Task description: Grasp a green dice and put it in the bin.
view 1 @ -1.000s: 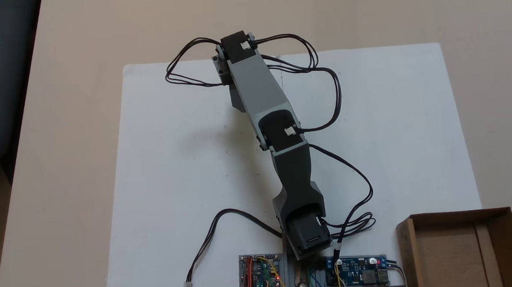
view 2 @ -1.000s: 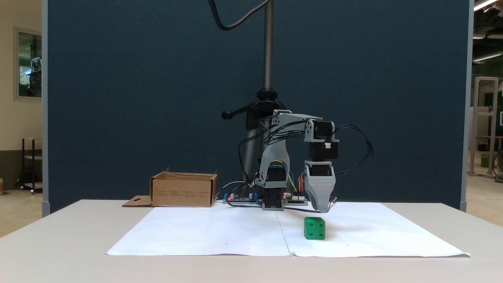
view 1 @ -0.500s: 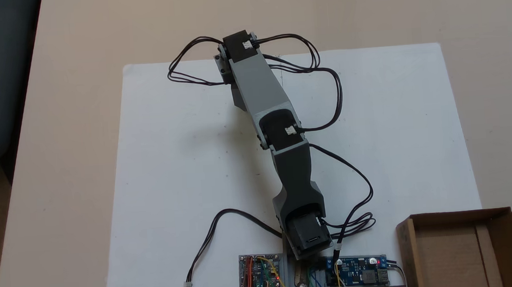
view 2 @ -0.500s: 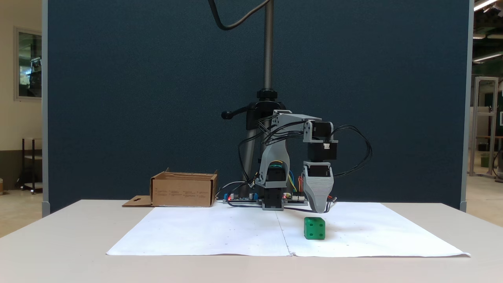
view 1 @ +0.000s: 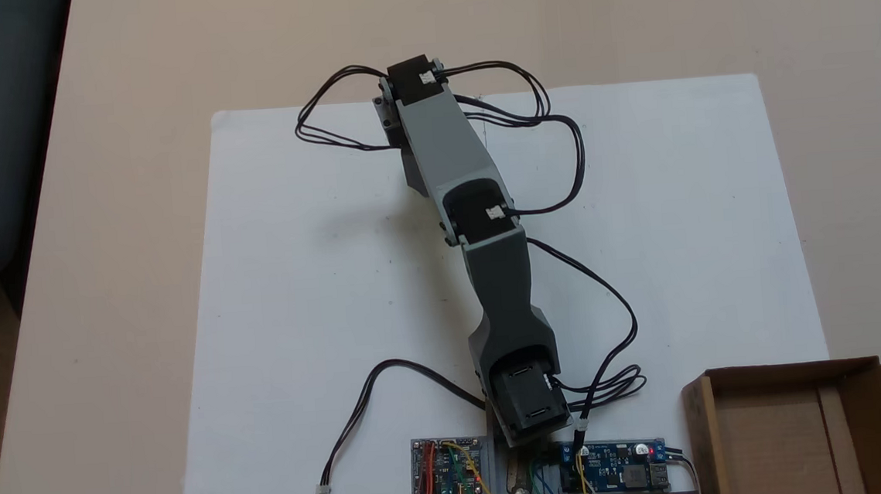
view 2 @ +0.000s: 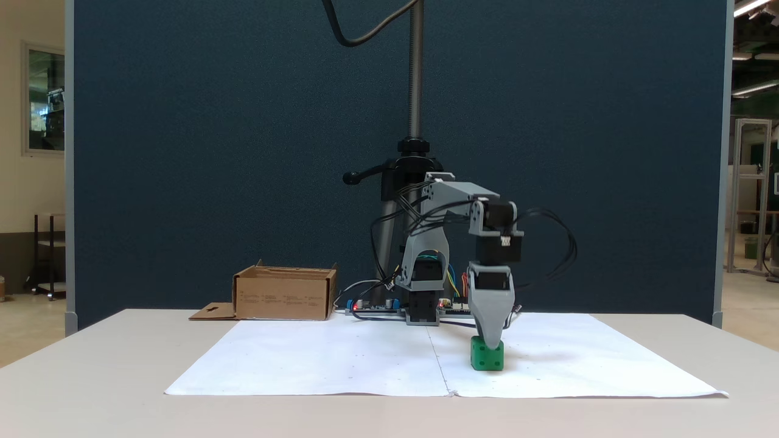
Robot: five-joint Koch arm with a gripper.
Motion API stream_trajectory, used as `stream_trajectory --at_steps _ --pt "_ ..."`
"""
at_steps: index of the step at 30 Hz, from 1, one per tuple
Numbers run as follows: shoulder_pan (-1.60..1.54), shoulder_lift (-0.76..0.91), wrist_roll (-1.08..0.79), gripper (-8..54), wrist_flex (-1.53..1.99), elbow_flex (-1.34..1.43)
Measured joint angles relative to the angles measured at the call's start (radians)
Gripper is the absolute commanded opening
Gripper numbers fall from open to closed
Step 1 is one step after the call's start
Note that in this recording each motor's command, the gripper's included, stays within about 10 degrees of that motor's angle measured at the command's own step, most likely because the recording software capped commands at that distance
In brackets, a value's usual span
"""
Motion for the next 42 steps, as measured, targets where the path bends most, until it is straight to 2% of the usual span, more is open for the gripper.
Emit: stream_trajectory --at_steps 42 --pt "0.025 -0.110 0.000 43.9 -0.078 0.011"
